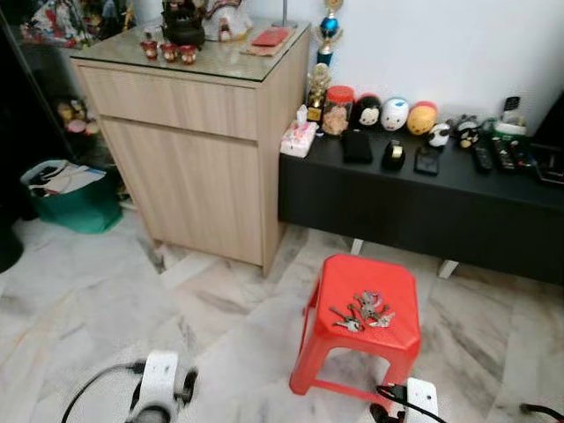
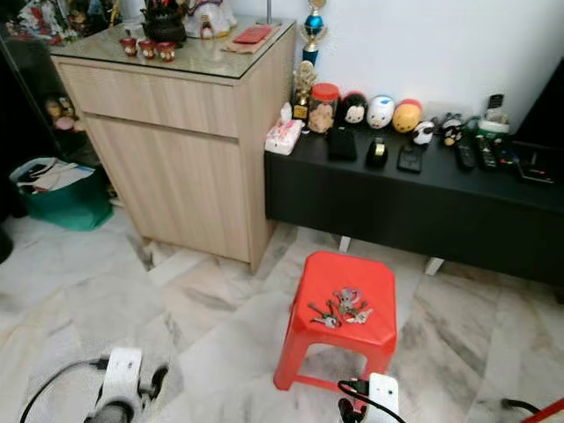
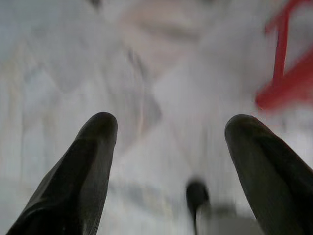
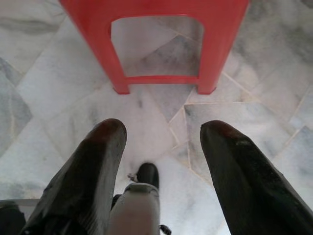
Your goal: Hang keys on a hook
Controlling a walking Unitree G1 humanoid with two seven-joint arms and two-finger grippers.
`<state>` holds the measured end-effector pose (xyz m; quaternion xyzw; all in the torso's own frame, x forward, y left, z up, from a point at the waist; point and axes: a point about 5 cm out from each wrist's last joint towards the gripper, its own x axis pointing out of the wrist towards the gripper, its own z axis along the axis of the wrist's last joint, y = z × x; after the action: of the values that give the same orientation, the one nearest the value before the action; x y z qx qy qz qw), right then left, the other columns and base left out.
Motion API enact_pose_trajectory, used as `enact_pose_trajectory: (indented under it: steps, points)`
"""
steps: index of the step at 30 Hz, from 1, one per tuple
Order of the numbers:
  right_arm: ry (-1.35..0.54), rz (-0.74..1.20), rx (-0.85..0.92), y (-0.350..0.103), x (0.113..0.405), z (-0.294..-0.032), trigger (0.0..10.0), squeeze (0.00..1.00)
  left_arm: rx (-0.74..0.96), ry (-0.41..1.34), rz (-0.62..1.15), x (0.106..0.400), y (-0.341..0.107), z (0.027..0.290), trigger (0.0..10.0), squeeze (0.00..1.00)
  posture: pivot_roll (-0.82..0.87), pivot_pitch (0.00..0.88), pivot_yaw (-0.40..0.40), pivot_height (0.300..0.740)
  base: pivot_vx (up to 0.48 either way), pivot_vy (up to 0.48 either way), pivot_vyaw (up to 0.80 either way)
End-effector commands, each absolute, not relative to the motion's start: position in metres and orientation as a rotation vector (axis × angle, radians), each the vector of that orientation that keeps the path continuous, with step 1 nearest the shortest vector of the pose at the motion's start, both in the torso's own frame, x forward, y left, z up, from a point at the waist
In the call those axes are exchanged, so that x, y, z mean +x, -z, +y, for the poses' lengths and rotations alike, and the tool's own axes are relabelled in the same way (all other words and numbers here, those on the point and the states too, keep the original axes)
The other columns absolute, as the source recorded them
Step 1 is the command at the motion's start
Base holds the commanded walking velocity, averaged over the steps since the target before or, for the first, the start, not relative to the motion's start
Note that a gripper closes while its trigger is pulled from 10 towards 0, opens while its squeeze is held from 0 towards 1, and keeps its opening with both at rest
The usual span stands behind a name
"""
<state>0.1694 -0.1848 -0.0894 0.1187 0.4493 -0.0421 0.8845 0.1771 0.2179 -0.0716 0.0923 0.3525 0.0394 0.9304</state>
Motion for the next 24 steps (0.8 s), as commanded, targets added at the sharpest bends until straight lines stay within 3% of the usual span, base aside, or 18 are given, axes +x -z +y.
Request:
enact_pose_trajectory:
  steps: [1, 5, 19, 24]
  points:
    - [0.082, 0.950, 0.235, 0.091, 0.166, -0.185, 10.0, 0.00, 0.196, -0.056, 0.775, 0.168, 0.078, 0.214, 10.0, 0.00, 0.02, 0.000, -0.079, 0.740, 0.000, 0.000, 0.00]
    - [0.094, 0.950, 0.234, 0.091, 0.166, -0.188, 10.0, 0.00, 0.149, -0.123, 0.802, 0.160, 0.082, 0.216, 10.0, 0.00, 0.02, 0.000, -0.080, 0.740, 0.000, 0.000, 0.00]
    - [0.127, 0.899, 0.257, 0.082, 0.183, -0.200, 10.0, 0.00, 0.140, -0.129, 0.622, 0.209, 0.053, 0.223, 10.0, 0.00, 0.07, 0.000, -0.092, 0.740, 0.000, 0.000, 0.00]
    - [0.163, 0.897, 0.255, 0.079, 0.183, -0.215, 10.0, 0.00, 0.105, -0.171, 0.533, 0.221, 0.041, 0.232, 10.0, 0.00, 0.06, 0.000, -0.070, 0.740, 0.000, 0.000, 0.00]
